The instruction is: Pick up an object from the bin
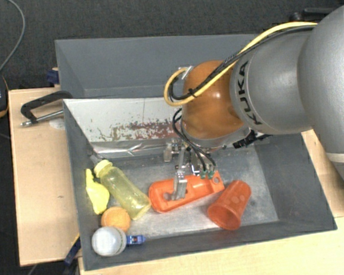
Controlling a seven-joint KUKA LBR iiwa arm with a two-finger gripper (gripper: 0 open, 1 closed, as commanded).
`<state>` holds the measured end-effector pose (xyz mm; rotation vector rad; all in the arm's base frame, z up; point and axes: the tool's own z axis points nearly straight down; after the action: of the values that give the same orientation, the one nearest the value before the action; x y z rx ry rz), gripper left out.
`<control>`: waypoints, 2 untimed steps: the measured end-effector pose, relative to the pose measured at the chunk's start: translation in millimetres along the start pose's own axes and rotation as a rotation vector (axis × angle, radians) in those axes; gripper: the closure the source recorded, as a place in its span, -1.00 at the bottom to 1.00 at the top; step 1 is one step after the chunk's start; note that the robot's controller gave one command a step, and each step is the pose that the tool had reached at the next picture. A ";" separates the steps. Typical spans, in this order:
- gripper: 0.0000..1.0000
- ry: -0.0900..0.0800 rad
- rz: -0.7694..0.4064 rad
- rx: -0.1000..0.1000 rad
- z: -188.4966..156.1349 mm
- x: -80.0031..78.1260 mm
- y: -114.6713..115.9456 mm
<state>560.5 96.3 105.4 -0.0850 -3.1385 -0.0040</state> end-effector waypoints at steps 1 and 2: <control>1.00 -0.004 -0.208 -0.002 31.4 15.3 -46.9; 1.00 -0.004 -0.208 -0.002 31.4 15.3 -46.9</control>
Offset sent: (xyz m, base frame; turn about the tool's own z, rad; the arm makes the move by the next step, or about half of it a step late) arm 0.0000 0.0000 0.0000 0.0000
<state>542.7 50.4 73.9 0.2413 -3.1344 -0.0068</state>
